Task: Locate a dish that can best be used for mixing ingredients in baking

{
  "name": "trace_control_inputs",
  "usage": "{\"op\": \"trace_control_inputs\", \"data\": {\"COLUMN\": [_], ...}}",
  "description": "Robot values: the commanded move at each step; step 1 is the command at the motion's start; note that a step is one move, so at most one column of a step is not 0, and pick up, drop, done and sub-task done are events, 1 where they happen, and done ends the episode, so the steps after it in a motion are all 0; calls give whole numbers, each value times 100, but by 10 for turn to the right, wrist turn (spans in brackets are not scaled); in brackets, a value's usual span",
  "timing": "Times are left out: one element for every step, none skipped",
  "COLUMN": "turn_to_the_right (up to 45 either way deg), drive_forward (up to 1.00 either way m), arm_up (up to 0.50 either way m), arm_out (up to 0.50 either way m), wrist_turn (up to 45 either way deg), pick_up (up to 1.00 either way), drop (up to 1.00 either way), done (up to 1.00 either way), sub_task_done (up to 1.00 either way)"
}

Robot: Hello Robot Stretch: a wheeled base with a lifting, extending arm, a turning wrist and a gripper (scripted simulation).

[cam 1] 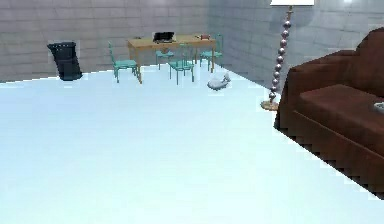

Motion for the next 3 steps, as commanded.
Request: {"op": "trace_control_inputs", "data": {"turn_to_the_right": [0,0,30], "drive_forward": [100,100,0], "arm_up": [0,0,0], "arm_out": [0,0,0], "wrist_turn": [0,0,0], "pick_up": [0,0,0], "drop": [0,0,0], "done": [0,0,0], "sub_task_done": [0,0,0]}}
